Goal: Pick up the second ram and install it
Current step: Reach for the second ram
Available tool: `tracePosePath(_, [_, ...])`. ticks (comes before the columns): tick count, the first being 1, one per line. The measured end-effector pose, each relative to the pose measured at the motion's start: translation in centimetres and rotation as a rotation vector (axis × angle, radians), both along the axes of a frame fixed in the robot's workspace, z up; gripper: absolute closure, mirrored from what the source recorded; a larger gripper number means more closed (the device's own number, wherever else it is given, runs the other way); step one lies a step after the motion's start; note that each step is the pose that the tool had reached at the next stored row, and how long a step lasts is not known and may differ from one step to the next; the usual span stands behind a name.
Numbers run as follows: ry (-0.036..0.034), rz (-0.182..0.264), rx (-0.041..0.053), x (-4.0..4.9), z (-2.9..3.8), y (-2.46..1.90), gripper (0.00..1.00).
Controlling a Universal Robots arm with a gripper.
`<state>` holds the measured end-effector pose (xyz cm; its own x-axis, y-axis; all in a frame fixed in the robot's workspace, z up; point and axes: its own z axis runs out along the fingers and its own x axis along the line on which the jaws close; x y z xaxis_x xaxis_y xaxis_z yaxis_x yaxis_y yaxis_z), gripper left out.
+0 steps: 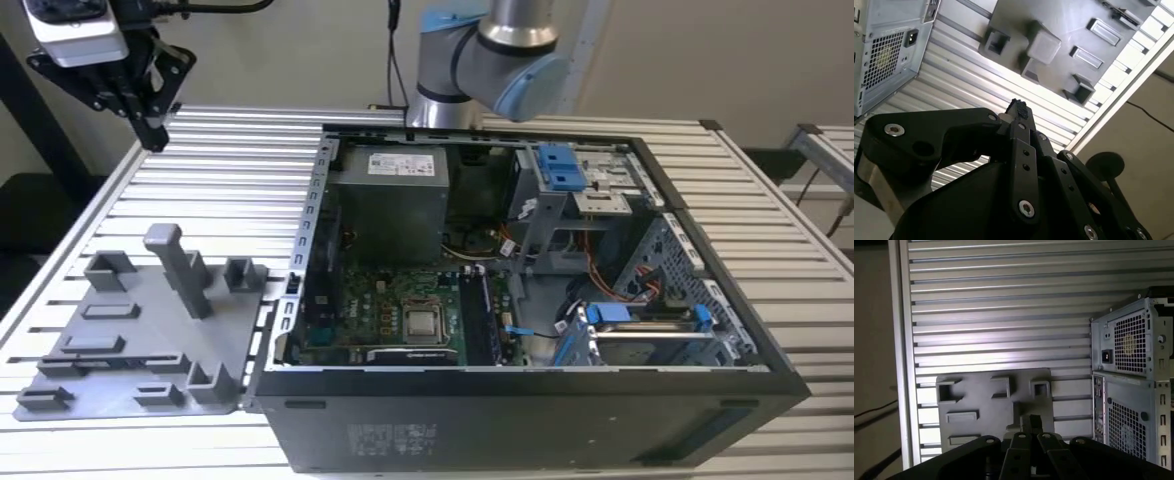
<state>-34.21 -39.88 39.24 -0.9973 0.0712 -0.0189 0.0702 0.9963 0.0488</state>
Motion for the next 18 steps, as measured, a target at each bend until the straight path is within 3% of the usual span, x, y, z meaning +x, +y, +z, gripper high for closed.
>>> tracePosePath(18, [0.0000, 0.000, 0.0000, -4.12, 0.00, 0.00, 0.89])
